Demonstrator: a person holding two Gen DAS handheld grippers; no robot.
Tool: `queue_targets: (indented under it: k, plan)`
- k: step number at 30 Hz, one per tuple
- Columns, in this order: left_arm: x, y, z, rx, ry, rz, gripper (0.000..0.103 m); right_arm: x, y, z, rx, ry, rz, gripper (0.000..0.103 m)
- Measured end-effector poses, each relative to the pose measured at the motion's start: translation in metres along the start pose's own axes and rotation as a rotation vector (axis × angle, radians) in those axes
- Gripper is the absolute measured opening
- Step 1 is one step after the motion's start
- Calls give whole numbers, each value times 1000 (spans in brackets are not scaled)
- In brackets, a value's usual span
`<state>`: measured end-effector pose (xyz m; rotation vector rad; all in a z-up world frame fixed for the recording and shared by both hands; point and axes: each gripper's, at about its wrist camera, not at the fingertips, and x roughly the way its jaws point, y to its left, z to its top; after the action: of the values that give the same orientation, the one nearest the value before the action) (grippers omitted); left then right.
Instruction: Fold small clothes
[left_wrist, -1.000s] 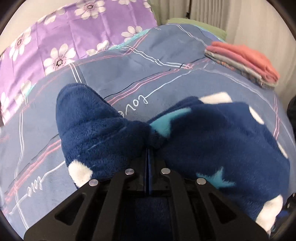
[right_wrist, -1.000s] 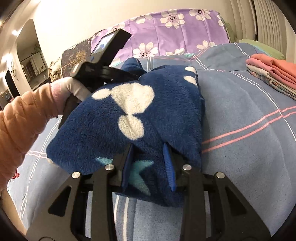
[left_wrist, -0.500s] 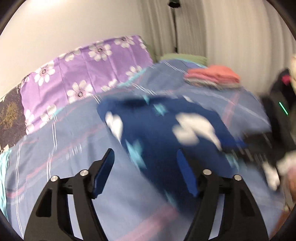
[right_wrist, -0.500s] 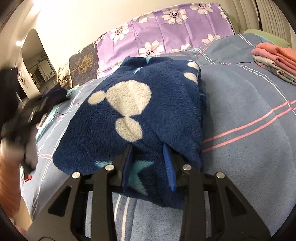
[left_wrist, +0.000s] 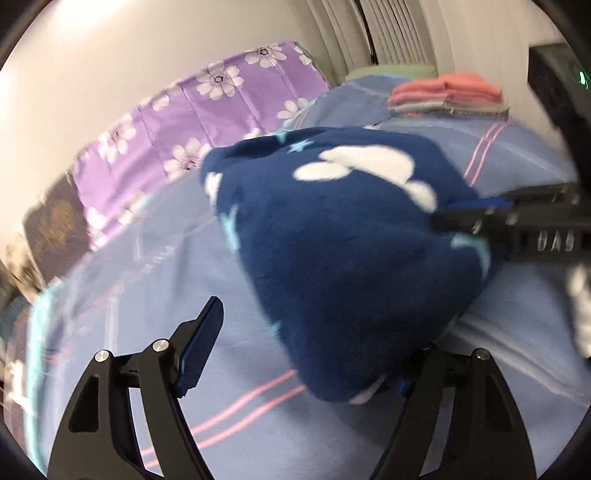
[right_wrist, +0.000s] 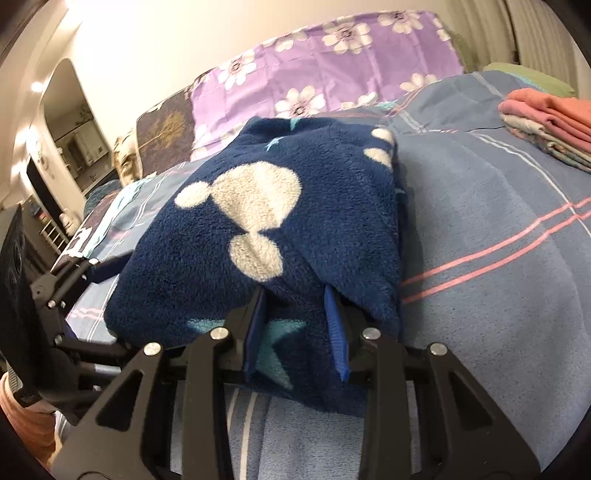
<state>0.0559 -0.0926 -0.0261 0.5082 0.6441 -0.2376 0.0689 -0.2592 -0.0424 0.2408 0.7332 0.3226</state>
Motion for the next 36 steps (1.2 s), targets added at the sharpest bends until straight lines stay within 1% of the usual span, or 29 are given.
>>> queue_targets:
  k: [1, 2, 3, 4, 5, 7, 8, 9, 10, 12, 13, 14, 15, 16, 17, 18, 20, 21, 22, 24, 25, 27, 28, 29, 30, 32, 33, 34, 36]
  plan:
    - [-2, -2, -7, 54, 6, 50, 78, -1, -3, 0, 17, -7, -1, 20]
    - [-2, 1, -20, 98, 15, 78, 78, -1, -7, 0, 41, -9, 15, 18]
    - [-1, 6, -27, 87, 25, 71, 78, 0, -13, 0, 70, -4, 44, 15]
    - [-1, 12, -33, 52, 30, 48, 78, 1, -18, 0, 93, 6, 79, 11]
    - [-2, 16, -34, 18, 33, 31, 78, 1, -19, 0, 96, 7, 83, 11]
    - [-4, 13, -29, 18, 34, 46, 78, 0, -16, 0, 81, 5, 58, 11]
    - [-6, 11, -27, 33, 31, 50, 75, -1, -14, 0, 71, 3, 45, 11]
    - [-9, 9, -26, 40, 31, 37, 72, -2, -11, -1, 62, 1, 33, 11]
    - [-13, 9, -25, 37, 37, -1, 65, -2, -10, -2, 54, 1, 29, 11]
    - [-27, 18, -25, -12, 58, -126, 50, -7, -12, -1, 65, 2, 46, 12]
    - [-35, 24, -24, -42, 60, -187, 38, -11, -14, -1, 79, 0, 58, 12]
    - [-45, 34, -22, -85, 59, -262, 29, -17, -16, 2, 97, 2, 70, 12]
    - [-56, 43, -18, -115, 39, -312, 26, -24, -17, 4, 106, -2, 68, 12]
    - [-65, 46, -15, -129, 11, -335, 23, -30, -16, 7, 104, -14, 52, 12]
    - [-76, 53, -8, -138, -38, -351, 23, -40, -14, 11, 87, -38, 19, 13]
    - [-82, 57, 0, -139, -81, -352, 23, -50, -10, 16, 60, -71, -8, 15]
    - [-79, 61, 19, -124, -150, -319, 23, -58, -4, 22, 38, -105, -8, 16]
    - [-70, 57, 26, -118, -153, -318, 23, -60, 0, 27, 28, -119, 14, 16]
    - [-49, 52, 32, -119, -119, -356, 23, -60, 3, 29, 21, -124, 29, 16]
    - [-5, 34, 36, -123, -19, -427, 23, -55, 10, 30, 8, -124, 49, 16]
    - [15, 18, 31, -102, -5, -425, 24, -46, 10, 28, 2, -95, 44, 16]
    - [18, 0, 28, -50, -47, -403, 24, -20, 2, 20, 10, -7, -21, 14]
    - [18, -4, 33, -60, -31, -427, 26, -3, -9, 8, 14, 32, -53, 13]
    - [18, -3, 35, -76, -17, -449, 29, -2, -12, 4, 11, 12, -50, 13]
    - [19, -3, 37, -82, -4, -464, 29, -3, -14, 2, 12, 2, -49, 13]
    - [22, -1, 38, -66, 6, -479, 29, -6, -9, 6, 6, 18, -71, 13]
    - [22, 1, 37, -73, 10, -488, 29, -7, -7, 8, 8, 29, -83, 14]
    - [22, 4, 36, -83, 14, -493, 29, -12, -3, 14, 21, 39, -88, 16]
    - [21, 6, 36, -93, 12, -494, 30, -19, 4, 27, 23, 12, -66, 18]
